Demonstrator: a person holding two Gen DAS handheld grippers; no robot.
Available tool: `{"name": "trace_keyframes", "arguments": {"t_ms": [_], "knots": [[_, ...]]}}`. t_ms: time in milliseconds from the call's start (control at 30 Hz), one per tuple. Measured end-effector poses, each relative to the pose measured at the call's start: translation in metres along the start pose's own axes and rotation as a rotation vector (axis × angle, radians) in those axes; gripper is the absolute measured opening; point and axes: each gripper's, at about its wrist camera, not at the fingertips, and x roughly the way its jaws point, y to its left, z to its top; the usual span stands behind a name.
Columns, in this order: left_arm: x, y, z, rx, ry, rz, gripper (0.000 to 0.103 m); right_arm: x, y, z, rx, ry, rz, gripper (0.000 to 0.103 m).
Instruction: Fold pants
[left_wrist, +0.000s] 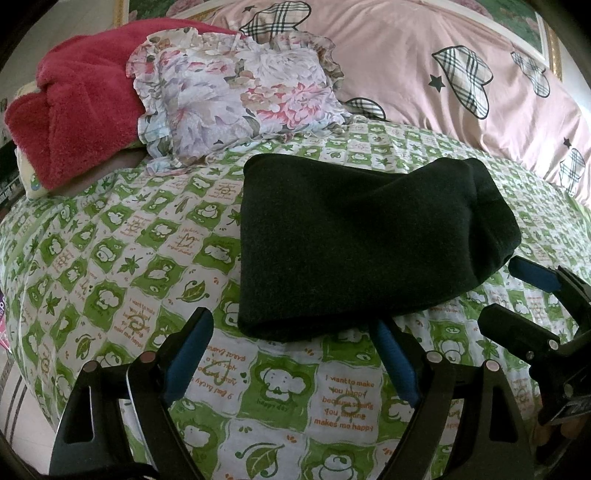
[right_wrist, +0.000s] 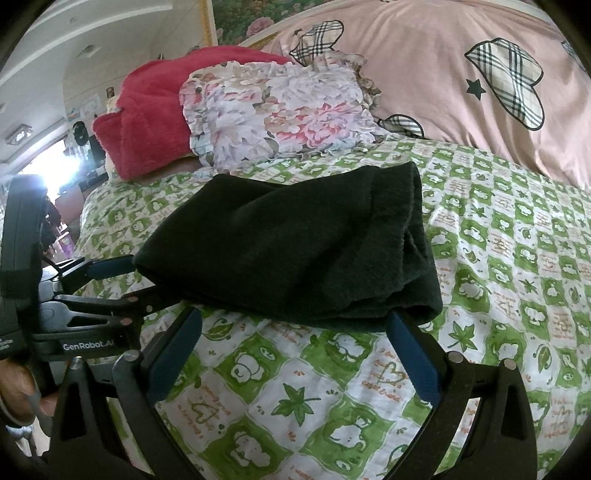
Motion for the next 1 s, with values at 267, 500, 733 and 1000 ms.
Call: {"name": "trace_keyframes", "arguments": {"t_ms": [267, 500, 733, 1000], "knots": [[-0.0003, -0.0003, 0.0, 0.0, 0.0, 0.001, 0.087, -0.0002, -0.0003, 0.0004, -0.001, -0.001, 0.0, 0.1], [0.0, -0.0003, 0.0006, -0.002, 0.002, 0.001, 0.087, 0.0003, 0.0005, 0.0015, -0.001, -0.005, 0.0, 0.1], [0.0, -0.0015, 0.0025, 0.004, -0.004, 0.003, 0.087, -0.0014, -0.0012, 0.0036, -0.001, -0.009, 0.0, 0.1], [-0.0001, -0.0002, 0.0081, -0.015, -0.009, -0.006, 0.087, -0.0048, -0.003, 0.0061, -0.001, -0.025, -0.007, 0.1]]}}
